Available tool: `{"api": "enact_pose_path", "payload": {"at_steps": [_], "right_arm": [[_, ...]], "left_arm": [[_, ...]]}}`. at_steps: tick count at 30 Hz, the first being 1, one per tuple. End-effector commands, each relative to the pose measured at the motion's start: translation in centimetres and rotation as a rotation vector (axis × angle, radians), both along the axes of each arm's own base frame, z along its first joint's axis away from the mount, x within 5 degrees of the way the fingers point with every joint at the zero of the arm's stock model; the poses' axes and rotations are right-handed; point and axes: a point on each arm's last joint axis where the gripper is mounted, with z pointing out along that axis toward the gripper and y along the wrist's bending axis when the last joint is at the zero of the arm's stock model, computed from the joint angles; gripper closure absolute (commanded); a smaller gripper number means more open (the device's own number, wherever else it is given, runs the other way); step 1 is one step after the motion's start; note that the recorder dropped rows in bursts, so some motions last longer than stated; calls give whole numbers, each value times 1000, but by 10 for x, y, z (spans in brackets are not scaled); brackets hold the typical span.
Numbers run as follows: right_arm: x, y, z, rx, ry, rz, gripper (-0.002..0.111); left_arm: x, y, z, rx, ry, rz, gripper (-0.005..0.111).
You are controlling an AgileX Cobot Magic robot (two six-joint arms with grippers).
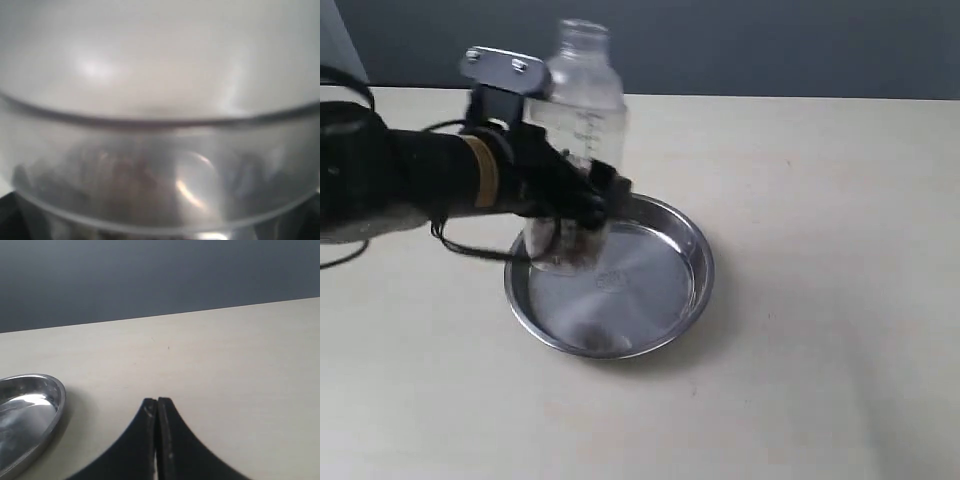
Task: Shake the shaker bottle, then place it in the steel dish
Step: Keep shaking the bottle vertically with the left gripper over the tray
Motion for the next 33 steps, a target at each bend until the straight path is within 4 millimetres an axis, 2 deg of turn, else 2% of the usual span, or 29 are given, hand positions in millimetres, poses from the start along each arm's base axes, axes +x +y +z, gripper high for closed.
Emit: {"api": "enact_pose_path", "payload": {"at_steps": [1,2,3,5,6,7,10,12,13,14,17,18,19,20,23,24,25,26,28,29,30,31,32,33], "right_arm": [[0,0,0,-8,-7,2,109],[0,0,0,-8,-7,2,109],[0,0,0,-8,-7,2,109],[0,0,0,-8,-7,2,109],[0,0,0,-8,-7,2,109],[0,0,0,-8,-7,2,109],[0,0,0,-8,-7,2,109],[1,0,1,-8,-9,2,109],[1,0,1,-8,-9,2,109],[1,0,1,-8,-9,2,109],[1,0,1,-5,-9,2,109],[1,0,1,-5,-9,2,109],[1,0,1,-4,-11,2,109],[1,0,1,-4,-11,2,109],[1,0,1,-4,-11,2,109],[1,0,1,-4,-11,2,109],[1,0,1,-4,-11,2,109],[1,0,1,-4,-11,2,109],[1,0,1,-4,-11,2,109],[1,0,1,-5,-9,2,109],[1,0,1,-5,-9,2,109],[0,0,0,-5,-7,2,109],[0,0,0,-5,-7,2,109],[1,0,1,-5,-9,2,109]], "left_arm": [[20,29,7,11,64,223,106],[24,37,4,-213,114,322,106],[16,26,5,-215,73,224,106],[-15,-11,15,-102,-75,-141,106],[-23,-19,15,-49,-99,-212,106],[-24,-19,12,17,-82,-183,106],[-7,3,-13,67,60,23,106],[-1,8,-7,8,40,44,106],[-1,5,11,-52,-23,15,106],[-4,2,38,-124,-115,-26,106],[-17,-4,127,-351,-413,-145,106],[-21,-4,141,-353,-460,-155,106],[-21,-5,137,-331,-432,-136,106],[-20,-8,116,-274,-347,-108,106],[-13,-16,15,-83,-54,-89,106],[-10,-16,-3,-83,-9,-90,106],[-8,-17,-6,-105,-11,-105,106],[-7,-21,2,-166,-47,-137,106],[-7,-29,44,-299,-197,-215,106],[-7,-30,66,-318,-274,-231,106],[-6,-28,80,-309,-310,-219,106],[-5,-29,79,-305,-288,-198,106],[-5,-30,65,-265,-227,-170,106],[-5,-31,42,-202,-149,-149,106]]}}
